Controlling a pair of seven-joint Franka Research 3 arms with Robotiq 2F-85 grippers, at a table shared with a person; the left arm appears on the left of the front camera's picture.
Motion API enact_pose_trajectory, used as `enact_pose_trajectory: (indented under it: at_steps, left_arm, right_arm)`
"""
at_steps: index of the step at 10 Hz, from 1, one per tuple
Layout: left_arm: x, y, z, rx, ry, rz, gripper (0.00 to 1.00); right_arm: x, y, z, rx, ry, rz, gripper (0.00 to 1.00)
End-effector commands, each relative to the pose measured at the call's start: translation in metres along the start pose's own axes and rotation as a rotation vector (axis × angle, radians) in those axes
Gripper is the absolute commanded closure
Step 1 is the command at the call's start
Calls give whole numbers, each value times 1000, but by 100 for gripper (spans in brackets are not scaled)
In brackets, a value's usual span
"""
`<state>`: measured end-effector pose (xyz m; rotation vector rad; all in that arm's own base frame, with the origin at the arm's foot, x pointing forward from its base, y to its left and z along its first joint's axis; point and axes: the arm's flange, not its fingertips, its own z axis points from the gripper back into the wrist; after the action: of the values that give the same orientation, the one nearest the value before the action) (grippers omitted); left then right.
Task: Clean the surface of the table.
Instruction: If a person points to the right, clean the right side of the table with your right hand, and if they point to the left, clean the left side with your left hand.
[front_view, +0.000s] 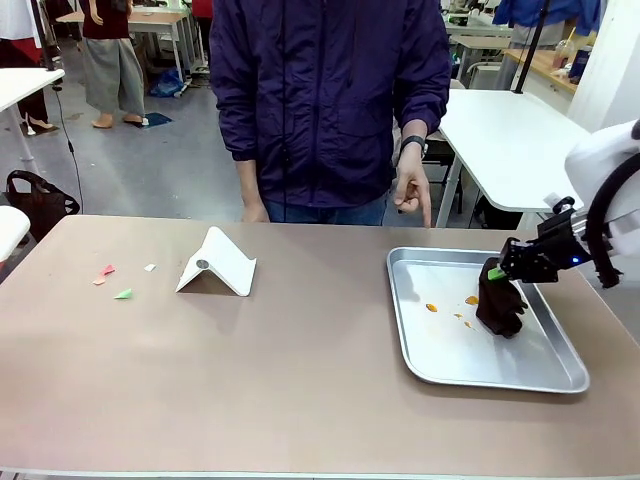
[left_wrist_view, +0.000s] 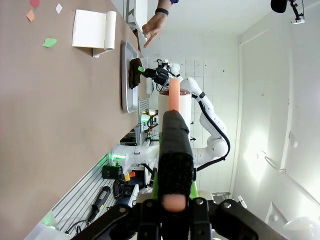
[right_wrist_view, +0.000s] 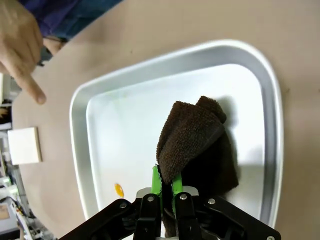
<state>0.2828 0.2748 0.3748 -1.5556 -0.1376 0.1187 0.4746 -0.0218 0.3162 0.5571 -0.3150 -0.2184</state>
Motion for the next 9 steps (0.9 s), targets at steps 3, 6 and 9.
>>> enact_pose_trajectory:
  at_steps: [3,6,9]
  left_arm:
    - [-3,-3,0,-16,2,-20,98]
    - [-3,-3,0,-16,2,-20,98]
    - [-3,-3,0,-16,2,-20,98]
  right_arm:
    - [16,15,-38,73,-56,32,91]
    - [9,32,-53,211,34,42,91]
    - [-6,51,-62,270,162,41,91]
